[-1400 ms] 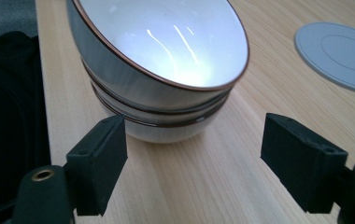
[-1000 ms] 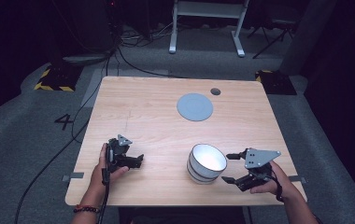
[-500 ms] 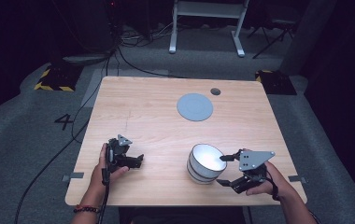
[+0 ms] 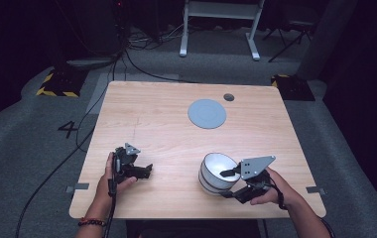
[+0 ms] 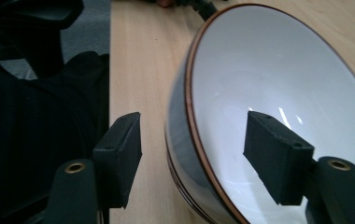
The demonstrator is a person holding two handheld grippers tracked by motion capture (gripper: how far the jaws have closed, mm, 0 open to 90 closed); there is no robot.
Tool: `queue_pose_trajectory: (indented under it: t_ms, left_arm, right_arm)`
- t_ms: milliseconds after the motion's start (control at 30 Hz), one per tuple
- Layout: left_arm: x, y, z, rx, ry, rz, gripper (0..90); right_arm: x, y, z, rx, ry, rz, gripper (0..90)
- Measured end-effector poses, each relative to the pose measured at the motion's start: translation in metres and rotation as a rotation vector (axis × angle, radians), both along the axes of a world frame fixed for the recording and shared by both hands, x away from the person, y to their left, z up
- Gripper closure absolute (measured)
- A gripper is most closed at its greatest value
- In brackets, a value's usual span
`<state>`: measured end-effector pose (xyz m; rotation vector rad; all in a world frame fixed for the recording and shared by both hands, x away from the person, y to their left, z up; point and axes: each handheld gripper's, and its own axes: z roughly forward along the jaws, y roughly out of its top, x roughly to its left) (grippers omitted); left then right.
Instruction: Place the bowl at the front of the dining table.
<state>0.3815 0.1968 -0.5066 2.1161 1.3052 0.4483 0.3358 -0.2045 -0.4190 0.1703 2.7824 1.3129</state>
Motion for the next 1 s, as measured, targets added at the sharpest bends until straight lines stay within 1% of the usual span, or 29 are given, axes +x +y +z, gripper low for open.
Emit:
queue_pose_trajectory:
  t_ms: [33,67,100,133,200,267,400,467,500,567,633,667,733,933,1000]
  left_arm:
    - [0.0,0.0,0.0,0.0,0.0,0.0,0.1]
    - [0.0,0.0,0.0,0.0,0.0,0.0,0.1]
    - [0.0,0.0,0.0,0.0,0.0,0.0,0.0]
    - [0.0,0.0,0.0,0.0,0.0,0.0,0.1]
    - [0.0,0.0,0.0,0.001,0.0,0.0,0.1]
    - [0.0,0.0,0.0,0.0,0.0,0.0,0.0]
    - [0.0,0.0,0.0,0.001,-0.001,0.0,0.1]
    - [0.0,0.0,0.0,0.001,-0.001,0.0,0.1]
    - [0.0,0.0,0.0,0.0,0.0,0.0,0.1]
    - [0.0,0.0,0.0,0.0,0.0,0.0,0.0]
    - [0.0,0.0,0.0,0.0,0.0,0.0,0.0]
    - [0.0,0.0,0.0,0.0,0.0,0.0,0.0]
    - [0.0,0.0,0.0,0.001,-0.001,0.0,0.0]
    - [0.0,0.0,0.0,0.0,-0.001,0.0,0.0]
    - [0.0,0.0,0.0,0.0,0.0,0.0,0.1]
  right_arm:
    - [0.003,0.002,0.0,-0.013,0.009,0.004,46.6]
    - [0.003,0.002,0.0,-0.013,0.009,0.004,46.6]
    - [0.004,0.003,0.0,-0.011,0.024,0.002,50.1]
    - [0.006,0.003,0.0,-0.005,0.031,0.003,56.0]
    - [0.007,0.003,0.0,0.006,0.037,-0.001,59.8]
    - [0.009,0.003,-0.001,0.014,0.062,0.016,64.0]
    - [0.009,0.004,0.0,0.015,0.08,0.036,71.1]
    - [0.01,0.005,0.0,0.018,0.099,0.054,76.9]
    - [0.011,0.005,0.0,0.041,0.122,0.07,80.6]
    - [0.012,0.005,0.001,0.044,0.127,0.074,81.1]
    - [0.01,0.006,0.003,0.029,0.103,0.08,82.1]
    - [0.011,0.007,0.004,0.027,0.1,0.086,82.6]
    - [0.011,0.006,0.005,0.035,0.112,0.088,83.0]
    - [0.01,0.007,0.009,0.023,0.089,0.091,83.1]
    - [0.011,0.006,0.01,0.031,0.101,0.089,83.0]
